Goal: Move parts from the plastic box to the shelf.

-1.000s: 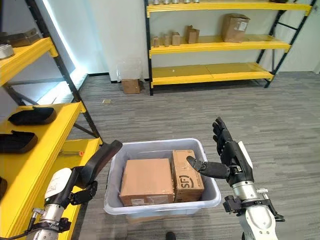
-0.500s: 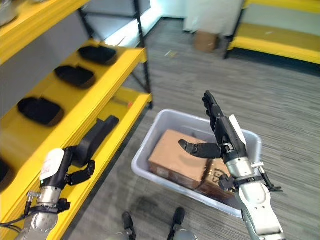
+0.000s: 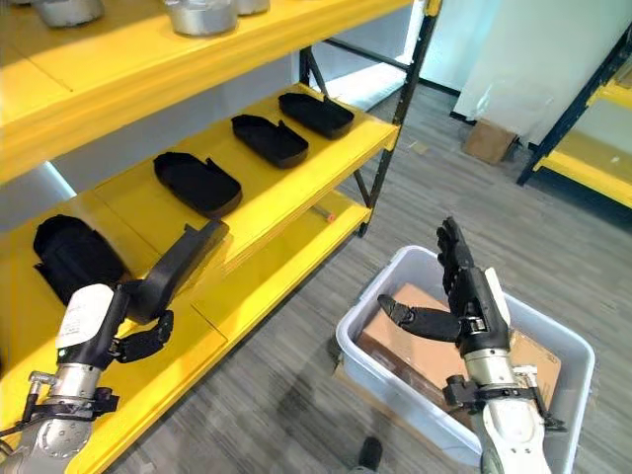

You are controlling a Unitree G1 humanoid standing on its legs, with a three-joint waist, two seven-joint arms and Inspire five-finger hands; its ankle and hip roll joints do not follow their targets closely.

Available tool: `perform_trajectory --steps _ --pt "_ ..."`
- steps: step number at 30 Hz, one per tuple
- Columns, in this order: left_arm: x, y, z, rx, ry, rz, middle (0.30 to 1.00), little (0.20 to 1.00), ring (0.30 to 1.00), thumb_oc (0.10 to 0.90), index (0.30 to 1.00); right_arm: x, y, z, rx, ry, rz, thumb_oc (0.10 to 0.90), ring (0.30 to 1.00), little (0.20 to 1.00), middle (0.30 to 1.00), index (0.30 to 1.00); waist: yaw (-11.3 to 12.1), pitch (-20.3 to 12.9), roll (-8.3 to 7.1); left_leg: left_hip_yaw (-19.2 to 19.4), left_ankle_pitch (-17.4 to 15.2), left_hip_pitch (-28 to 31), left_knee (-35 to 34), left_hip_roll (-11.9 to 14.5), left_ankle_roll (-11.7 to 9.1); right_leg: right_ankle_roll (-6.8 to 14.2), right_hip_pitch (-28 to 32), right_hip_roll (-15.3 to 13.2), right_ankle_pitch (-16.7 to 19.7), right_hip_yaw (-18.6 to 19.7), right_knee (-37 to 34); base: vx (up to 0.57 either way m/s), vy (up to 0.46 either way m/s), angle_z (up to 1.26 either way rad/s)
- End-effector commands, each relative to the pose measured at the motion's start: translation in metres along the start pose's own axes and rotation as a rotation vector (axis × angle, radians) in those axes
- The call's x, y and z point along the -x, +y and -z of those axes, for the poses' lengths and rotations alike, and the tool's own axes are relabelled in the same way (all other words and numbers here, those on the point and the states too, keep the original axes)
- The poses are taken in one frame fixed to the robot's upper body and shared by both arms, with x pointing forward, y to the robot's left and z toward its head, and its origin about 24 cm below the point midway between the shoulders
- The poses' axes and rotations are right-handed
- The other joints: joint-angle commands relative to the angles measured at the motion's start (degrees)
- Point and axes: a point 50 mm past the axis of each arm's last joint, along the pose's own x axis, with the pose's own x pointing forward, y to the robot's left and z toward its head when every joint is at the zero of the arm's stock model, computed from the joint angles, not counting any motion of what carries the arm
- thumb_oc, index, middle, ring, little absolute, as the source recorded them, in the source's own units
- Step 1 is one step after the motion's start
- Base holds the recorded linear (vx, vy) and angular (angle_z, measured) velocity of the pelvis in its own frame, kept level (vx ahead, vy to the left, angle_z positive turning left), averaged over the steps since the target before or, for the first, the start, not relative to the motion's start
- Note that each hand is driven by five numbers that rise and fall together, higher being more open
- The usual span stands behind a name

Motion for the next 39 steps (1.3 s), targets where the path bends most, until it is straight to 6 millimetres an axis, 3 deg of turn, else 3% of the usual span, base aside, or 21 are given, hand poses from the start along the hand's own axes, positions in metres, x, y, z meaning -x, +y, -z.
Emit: perform_trajectory --steps 1,3,4,6,12,15,19,20,21,22,23,24,26,27,28,29,30,32,33,39 --pt "-0.028 0.058 -0.027 0.020 -0.191 -0.340 0.300 0.300 0.300 0.400 0.300 -0.020 -0.007 -0.062 0.071 -0.348 -0.001 0.900 1.000 1.000 1.000 1.000 -0.39 -0.88 1.46 -0.24 -1.37 2.04 0.21 1.63 0.56 5.76 0.48 0.79 -2.26 -0.54 -1.11 -0.01 0.192 0.31" --pt "-0.027 0.058 -0.025 0.013 -0.182 -0.342 0.300 0.300 0.300 0.400 0.300 -0.020 -0.004 -0.060 0.064 -0.345 0.001 0.900 1.000 1.000 1.000 1.000 0.11 -1.15 0.35 -0.61 -2.32 1.33 -0.11 0.39 1.24 6.55 0.19 -0.57 -0.29 -0.84 -1.20 -0.02 0.252 0.21" --pt "-0.025 0.058 -0.022 0.004 -0.168 -0.348 0.300 0.300 0.300 0.400 0.300 -0.021 0.000 -0.058 0.076 -0.334 -0.009 0.900 1.000 1.000 1.000 1.000 1.07 -1.36 -1.58 -1.38 -3.99 0.57 0.63 -1.23 2.40 7.12 0.23 -1.80 2.02 -0.98 -1.26 -0.03 0.229 0.26" --pt "-0.022 0.059 -0.021 -0.015 -0.162 -0.348 0.300 0.300 0.300 0.400 0.300 -0.021 0.002 -0.056 0.061 -0.329 -0.011 0.900 1.000 1.000 1.000 1.000 1.54 -1.67 -2.68 -1.91 -4.89 0.21 0.95 -2.23 3.38 7.12 0.27 -2.33 3.57 -1.12 -1.30 -0.03 0.192 0.44" --pt "-0.021 0.061 -0.019 -0.041 -0.154 -0.364 0.300 0.300 0.300 0.400 0.300 -0.027 0.009 -0.060 0.063 -0.353 -0.034 0.900 1.000 1.000 1.000 1.000 3.05 -1.65 -4.58 -2.73 -7.11 -0.94 2.72 -3.99 5.20 7.12 0.61 -3.59 7.63 -1.52 -1.26 -0.03 0.119 0.10" --pt "-0.024 0.062 -0.022 -0.037 -0.173 -0.375 0.300 0.300 0.300 0.400 0.300 -0.031 0.011 -0.063 0.076 -0.373 -0.021 0.900 1.000 1.000 1.000 1.000 3.62 -1.33 -5.01 -4.32 -9.19 -2.57 5.43 -4.83 6.57 7.12 1.46 -4.51 9.94 -1.52 -1.03 0.01 0.138 0.17" --pt "-0.030 0.060 -0.027 -0.025 -0.199 -0.376 0.300 0.300 0.300 0.400 0.300 -0.029 0.009 -0.061 0.076 -0.366 -0.005 0.900 1.000 1.000 1.000 1.000 2.98 -0.62 -4.24 -6.59 -11.18 -3.51 6.60 -6.17 8.55 7.12 2.24 -6.17 11.06 -0.34 2.05 0.05 0.159 0.37" --pt "-0.032 0.057 -0.028 -0.011 -0.206 -0.358 0.300 0.300 0.300 0.400 0.300 -0.027 0.008 -0.057 0.081 -0.342 0.000 0.900 1.000 1.000 1.000 1.000 1.32 -0.37 -3.12 -8.33 -11.82 -2.39 4.69 -6.87 9.25 7.12 1.04 -5.72 12.12 5.22 4.39 0.11 0.185 0.43" --pt "-0.032 0.057 -0.029 -0.010 -0.206 -0.359 0.300 0.300 0.300 0.400 0.300 -0.027 0.008 -0.057 0.082 -0.342 0.000 0.900 1.000 1.000 1.000 1.000 1.44 -0.40 -3.19 -8.15 -11.62 -2.35 4.47 -7.01 9.32 7.12 0.77 -5.87 12.14 5.42 4.55 0.15 0.175 0.51" --pt "-0.033 0.057 -0.028 -0.007 -0.206 -0.356 0.300 0.300 0.300 0.400 0.300 -0.026 0.007 -0.056 0.085 -0.339 0.004 0.900 1.000 1.000 1.000 1.000 0.40 -0.28 -2.60 -8.81 -11.34 -1.46 2.90 -7.43 9.42 7.12 -1.05 -4.74 12.41 10.61 5.27 0.22 0.251 0.77" --pt "-0.035 0.052 -0.029 0.009 -0.204 -0.343 0.300 0.300 0.300 0.400 0.300 -0.022 0.003 -0.054 0.091 -0.326 0.018 0.900 1.000 1.000 1.000 1.000 -2.56 -0.54 -1.93 -10.90 -11.15 0.04 0.83 -8.81 10.05 7.10 -2.58 -0.30 8.88 22.33 6.52 0.23 0.247 0.67" --pt "-0.035 0.051 -0.029 0.011 -0.204 -0.342 0.300 0.300 0.300 0.400 0.300 -0.022 0.003 -0.054 0.093 -0.325 0.018 0.900 1.000 1.000 1.000 1.000 -2.11 -0.61 -1.89 -10.47 -11.06 0.41 0.38 -8.86 10.03 7.10 -3.11 -0.28 8.35 22.92 7.25 0.17 0.266 0.81" --pt "-0.039 0.043 -0.033 0.039 -0.211 -0.315 0.300 0.300 0.300 0.400 0.300 -0.016 -0.004 -0.053 0.102 -0.316 0.037 0.900 1.000 1.000 1.000 1.000 -4.27 -1.03 -1.78 -10.79 -9.34 1.46 -0.63 -10.46 11.17 4.98 -4.71 5.05 1.27 29.00 10.07 0.05 0.170 0.79" --pt "-0.039 0.043 -0.033 0.040 -0.212 -0.315 0.300 0.300 0.300 0.400 0.300 -0.016 -0.004 -0.053 0.102 -0.315 0.038 0.900 1.000 1.000 1.000 1.000 -4.20 -1.04 -1.78 -10.75 -9.34 1.46 -0.65 -10.46 11.16 4.97 -4.82 5.05 1.17 29.06 10.22 0.10 0.294 1.04" --pt "-0.043 0.031 -0.038 0.074 -0.214 -0.265 0.300 0.300 0.300 0.400 0.300 -0.011 -0.009 -0.052 0.110 -0.303 0.048 0.900 1.000 1.000 1.000 1.000 -5.60 -0.88 -1.02 -13.21 -8.56 2.09 -1.41 -12.93 12.76 1.93 -6.29 13.32 -8.46 30.64 16.39 0.08 0.289 1.08" --pt "-0.045 0.024 -0.041 0.098 -0.218 -0.239 0.300 0.300 0.300 0.400 0.300 -0.010 -0.011 -0.051 0.123 -0.296 0.052 0.900 1.000 1.000 1.000 1.000 -6.12 -1.30 -0.85 -14.60 -7.70 2.27 -2.37 -14.81 13.41 0.05 -6.46 18.45 -12.18 31.81 17.53 0.10 0.321 1.11" --pt "-0.045 0.023 -0.043 0.105 -0.224 -0.234 0.300 0.300 0.300 0.400 0.300 -0.010 -0.012 -0.053 0.131 -0.301 0.055 0.900 1.000 1.000 1.000 1.000 -6.06 -1.53 -0.74 -15.12 -7.79 2.49 -2.59 -15.74 13.60 -0.49 -5.97 20.17 -13.42 32.19 17.50 0.02 0.105 0.74" --pt "-0.045 0.023 -0.043 0.106 -0.224 -0.234 0.300 0.300 0.300 0.400 0.300 -0.010 -0.012 -0.053 0.132 -0.302 0.056 0.900 1.000 1.000 1.000 1.000 -6.00 -1.60 -0.76 -15.01 -7.33 2.30 -2.75 -15.72 13.55 -0.63 -6.15 20.20 -13.01 32.23 17.28 -0.02 -0.011 0.29" --pt "-0.044 0.020 -0.046 0.116 -0.224 -0.237 0.300 0.300 0.300 0.400 0.300 -0.013 -0.010 -0.057 0.150 -0.330 0.055 0.900 1.000 1.000 1.000 1.000 -5.21 -2.88 -0.19 -15.32 -6.73 3.00 -3.67 -16.63 12.98 -1.88 -2.62 21.23 -15.75 32.60 12.07 -0.03 -0.062 -0.01" --pt "-0.040 0.020 -0.048 0.170 -0.221 -0.243 0.300 0.300 0.300 0.400 0.300 -0.017 -0.004 -0.059 0.135 -0.342 0.032 0.900 1.000 1.000 1.000 1.000 -4.27 -4.72 0.61 -13.24 -5.18 4.38 -5.64 -15.89 11.91 -2.06 0.91 20.74 -14.22 32.71 4.98 -0.01 -0.077 -0.12"
